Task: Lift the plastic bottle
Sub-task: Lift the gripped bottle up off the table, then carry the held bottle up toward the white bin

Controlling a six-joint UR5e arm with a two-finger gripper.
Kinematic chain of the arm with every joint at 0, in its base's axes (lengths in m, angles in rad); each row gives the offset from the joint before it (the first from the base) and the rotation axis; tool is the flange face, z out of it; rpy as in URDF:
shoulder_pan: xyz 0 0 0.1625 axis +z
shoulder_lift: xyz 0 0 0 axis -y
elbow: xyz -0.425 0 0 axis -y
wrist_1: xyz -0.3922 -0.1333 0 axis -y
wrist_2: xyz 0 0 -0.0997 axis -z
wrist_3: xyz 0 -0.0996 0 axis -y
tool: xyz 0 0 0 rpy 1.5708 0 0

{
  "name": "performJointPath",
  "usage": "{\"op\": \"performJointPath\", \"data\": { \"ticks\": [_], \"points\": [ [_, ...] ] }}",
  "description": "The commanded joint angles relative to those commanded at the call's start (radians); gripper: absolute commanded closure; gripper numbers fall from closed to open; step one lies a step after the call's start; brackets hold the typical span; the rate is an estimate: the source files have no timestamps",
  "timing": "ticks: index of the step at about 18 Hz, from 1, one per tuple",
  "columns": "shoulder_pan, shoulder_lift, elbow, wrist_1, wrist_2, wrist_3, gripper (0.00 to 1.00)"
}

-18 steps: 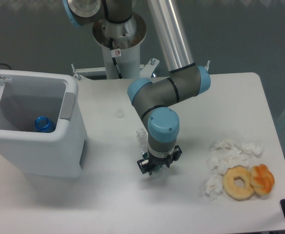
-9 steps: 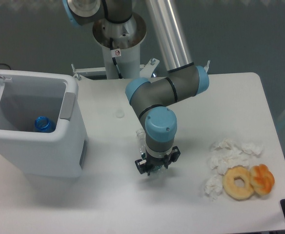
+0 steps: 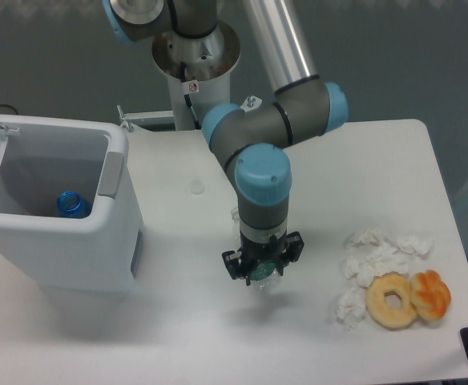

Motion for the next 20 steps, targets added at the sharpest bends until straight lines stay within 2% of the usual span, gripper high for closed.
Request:
{"op": "performJointPath", "data": {
  "ticks": [2, 6, 8, 12, 16, 20],
  "points": [
    [-0.009, 0.017, 0.002, 0.002, -0.001, 0.07, 0.34],
    [-0.025, 0.057, 0.005, 0.006, -0.032, 0.32, 0.34],
    [-0.023, 0.067, 0.008, 0.009, -0.092, 0.376, 0.33],
    [-0.028, 0.087, 0.008, 0.009, -0.136, 0.503, 0.34],
    [-0.032, 0.121, 0.008, 0.009, -0.193, 0.585, 0.36],
    [-0.042, 0.137, 0.008, 0.009, -0.196, 0.592, 0.37]
  ]
}}
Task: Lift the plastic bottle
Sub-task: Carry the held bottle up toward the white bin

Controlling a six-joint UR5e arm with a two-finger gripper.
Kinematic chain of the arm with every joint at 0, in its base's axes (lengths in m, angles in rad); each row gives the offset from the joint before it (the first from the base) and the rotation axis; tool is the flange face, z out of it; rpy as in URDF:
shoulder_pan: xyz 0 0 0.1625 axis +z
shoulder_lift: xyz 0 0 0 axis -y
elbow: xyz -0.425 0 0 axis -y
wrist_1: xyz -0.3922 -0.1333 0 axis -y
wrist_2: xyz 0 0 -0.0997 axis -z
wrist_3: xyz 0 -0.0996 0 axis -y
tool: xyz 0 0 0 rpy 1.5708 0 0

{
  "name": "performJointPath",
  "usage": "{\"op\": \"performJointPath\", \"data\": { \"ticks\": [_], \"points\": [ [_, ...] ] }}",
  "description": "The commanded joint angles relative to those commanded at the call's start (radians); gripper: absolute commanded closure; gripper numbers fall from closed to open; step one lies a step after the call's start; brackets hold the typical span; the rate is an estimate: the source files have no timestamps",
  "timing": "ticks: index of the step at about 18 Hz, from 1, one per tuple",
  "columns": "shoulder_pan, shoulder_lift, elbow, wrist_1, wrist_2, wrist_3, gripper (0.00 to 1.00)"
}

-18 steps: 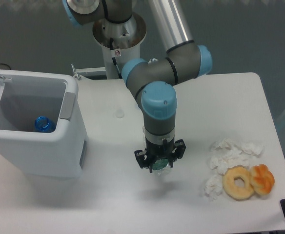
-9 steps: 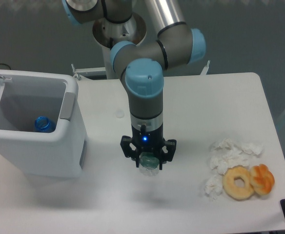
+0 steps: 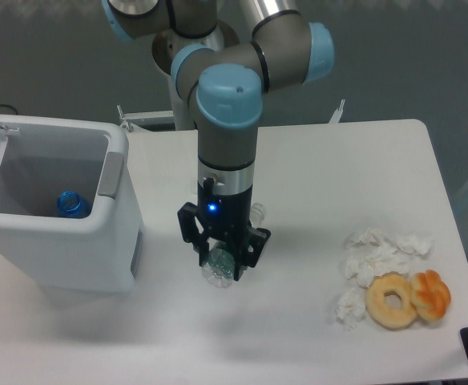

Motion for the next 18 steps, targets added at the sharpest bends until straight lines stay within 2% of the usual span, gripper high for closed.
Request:
{"op": "performJointPath", "data": {
  "ticks": [18],
  "points": [
    [0.009, 0.008, -0.002, 0.0, -0.031, 0.0, 0.37]
  ]
}}
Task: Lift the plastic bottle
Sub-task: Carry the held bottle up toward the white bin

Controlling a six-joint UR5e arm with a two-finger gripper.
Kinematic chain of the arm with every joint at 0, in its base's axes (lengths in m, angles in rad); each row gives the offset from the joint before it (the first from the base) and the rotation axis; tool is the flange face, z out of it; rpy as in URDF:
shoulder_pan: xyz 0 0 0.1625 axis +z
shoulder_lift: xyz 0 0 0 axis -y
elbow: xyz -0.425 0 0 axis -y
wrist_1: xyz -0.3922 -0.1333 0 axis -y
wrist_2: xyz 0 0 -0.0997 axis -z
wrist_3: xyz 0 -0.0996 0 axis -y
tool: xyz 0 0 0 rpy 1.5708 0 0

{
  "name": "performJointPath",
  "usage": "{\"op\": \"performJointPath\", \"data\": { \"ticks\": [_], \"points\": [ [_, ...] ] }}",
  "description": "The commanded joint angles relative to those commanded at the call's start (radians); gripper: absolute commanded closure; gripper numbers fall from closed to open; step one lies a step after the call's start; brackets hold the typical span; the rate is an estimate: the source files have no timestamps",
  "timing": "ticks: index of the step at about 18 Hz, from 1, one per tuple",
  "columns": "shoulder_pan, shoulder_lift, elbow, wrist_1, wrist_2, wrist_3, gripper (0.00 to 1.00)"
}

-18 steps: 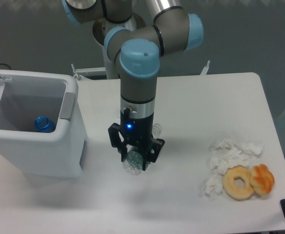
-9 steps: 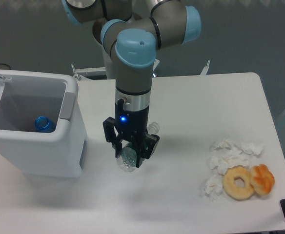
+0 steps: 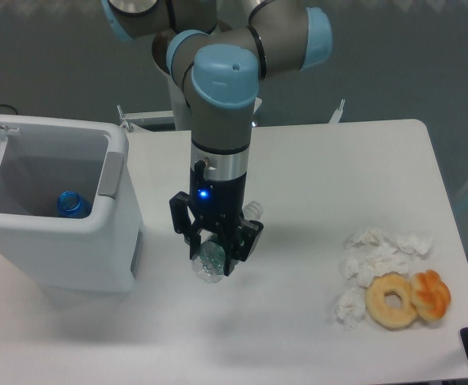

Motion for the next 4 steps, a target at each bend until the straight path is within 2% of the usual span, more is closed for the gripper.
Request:
{"op": "performJointPath", "data": {
  "ticks": [4],
  "points": [
    [0.002, 0.0, -0.002, 0.0, -0.005, 0.002, 0.37]
  ]
}}
